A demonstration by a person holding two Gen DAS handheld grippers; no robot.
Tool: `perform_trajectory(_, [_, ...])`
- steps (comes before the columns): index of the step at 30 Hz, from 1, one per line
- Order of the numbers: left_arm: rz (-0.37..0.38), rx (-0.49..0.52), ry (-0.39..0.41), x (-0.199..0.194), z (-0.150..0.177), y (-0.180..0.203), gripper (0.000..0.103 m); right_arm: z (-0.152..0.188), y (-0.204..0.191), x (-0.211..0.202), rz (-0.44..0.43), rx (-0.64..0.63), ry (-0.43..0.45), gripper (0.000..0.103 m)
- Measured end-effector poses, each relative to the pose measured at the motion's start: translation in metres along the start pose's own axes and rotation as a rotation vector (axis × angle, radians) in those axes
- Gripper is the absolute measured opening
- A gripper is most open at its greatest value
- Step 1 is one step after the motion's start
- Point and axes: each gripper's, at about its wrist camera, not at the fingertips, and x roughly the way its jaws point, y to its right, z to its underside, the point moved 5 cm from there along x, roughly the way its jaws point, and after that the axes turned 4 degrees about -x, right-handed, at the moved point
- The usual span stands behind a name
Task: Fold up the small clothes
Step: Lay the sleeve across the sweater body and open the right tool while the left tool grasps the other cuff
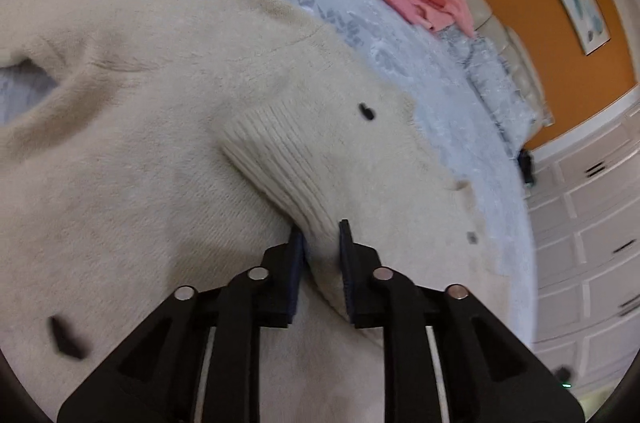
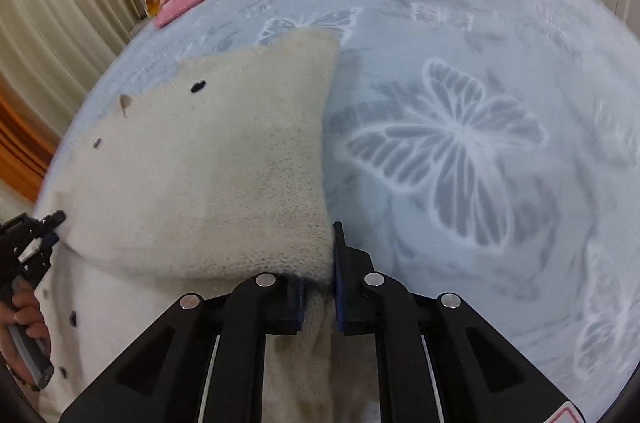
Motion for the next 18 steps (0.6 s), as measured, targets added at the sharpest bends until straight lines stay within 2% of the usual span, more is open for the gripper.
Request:
perform_trajectory(1, [0.02,-0.006,0.021,-0.016,-0.003,-0.006,0.028,-0.002,0.0,-0.005,-0.005,0.004,-0.008,0.012])
perform_trajectory(2, [0.041,-0.014,0.067,-0.039,-0.009,-0.017,0.035,-0.005,-0.001,-0.016,-0.006,0.007,0.0,0.018])
perform_trajectory(3, [0.05,-0.036,0.141,-0.067,-0.024,-0.03,0.055,-0.004,-0.001,-0.022,-0.004,0.005,0.011,0.026])
perform_trajectory(4, [0.038,-0.058,0.192,-0.083,-0.034,-0.042,0.074,-0.002,-0.003,-0.033,-0.002,-0.002,0.026,0.028])
perform_trajectory(5, [0.003,-0.101,0.269,-0.108,-0.052,-0.064,0.079,0.004,-0.003,-0.044,0.009,-0.017,0.034,0.031])
perform_trajectory(6, [-0.027,-0.136,0.318,-0.126,-0.068,-0.085,0.084,0.013,-0.001,-0.056,0.025,-0.026,0.041,0.031])
perform_trajectory(7, [-0.069,-0.17,0.35,-0.139,-0.084,-0.106,0.085,0.017,0.0,-0.061,0.027,-0.029,0.044,0.032])
perform_trajectory(9, [-0.228,-0.264,0.4,-0.161,-0.124,-0.167,0.085,0.037,0.005,-0.075,0.028,-0.028,0.042,0.037])
perform_trajectory(11, [-0.326,-0.365,0.416,-0.172,-0.146,-0.213,0.085,0.059,0.011,-0.085,0.028,-0.022,0.02,0.038])
perform_trajectory(13, [-0.361,-0.485,0.417,-0.177,-0.16,-0.25,0.083,0.081,0.013,-0.093,0.037,-0.027,-0.005,0.038])
perform_trajectory(15, [-0.323,-0.598,0.41,-0.172,-0.166,-0.277,0.076,0.102,0.014,-0.101,0.057,-0.034,-0.047,0.04])
perform_trajectory(16, [-0.297,-0.618,0.4,-0.169,-0.166,-0.283,0.061,0.108,0.013,-0.103,0.061,-0.032,-0.057,0.041])
perform_trajectory(17, [-0.272,-0.643,0.384,-0.162,-0.165,-0.288,0.041,0.117,0.013,-0.104,0.065,-0.029,-0.078,0.043])
perform_trajectory(18, [-0.277,-0.651,0.385,-0.158,-0.167,-0.288,0.03,0.122,0.014,-0.106,0.072,-0.025,-0.09,0.043])
